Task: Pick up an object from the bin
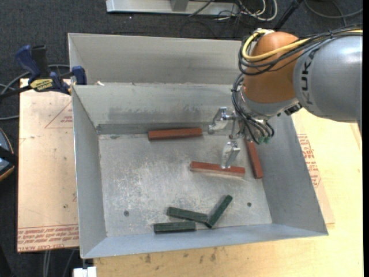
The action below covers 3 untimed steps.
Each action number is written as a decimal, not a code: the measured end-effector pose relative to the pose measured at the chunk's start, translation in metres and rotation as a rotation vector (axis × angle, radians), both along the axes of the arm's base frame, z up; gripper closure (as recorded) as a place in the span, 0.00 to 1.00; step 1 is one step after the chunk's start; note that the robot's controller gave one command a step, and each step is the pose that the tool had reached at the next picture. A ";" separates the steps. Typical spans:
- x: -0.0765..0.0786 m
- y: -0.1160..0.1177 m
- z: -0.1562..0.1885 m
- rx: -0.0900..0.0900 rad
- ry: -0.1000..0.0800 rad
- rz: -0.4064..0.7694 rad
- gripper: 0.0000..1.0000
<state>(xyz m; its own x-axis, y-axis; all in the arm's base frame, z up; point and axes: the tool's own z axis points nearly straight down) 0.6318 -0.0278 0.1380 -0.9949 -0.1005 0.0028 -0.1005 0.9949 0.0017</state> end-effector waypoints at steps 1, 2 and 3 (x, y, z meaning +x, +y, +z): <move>-0.025 0.003 -0.010 -0.001 -0.005 -0.186 0.00; -0.022 -0.005 -0.058 0.000 -0.006 0.006 0.00; -0.025 0.002 -0.059 -0.001 -0.030 -0.242 1.00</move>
Offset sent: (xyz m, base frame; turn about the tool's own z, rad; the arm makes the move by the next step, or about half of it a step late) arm -0.0218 -0.0086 -0.0680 -0.0165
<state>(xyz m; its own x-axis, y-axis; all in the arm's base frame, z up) 0.6068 -0.0253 0.0794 -0.9896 0.1412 -0.0269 0.1412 0.9900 0.0015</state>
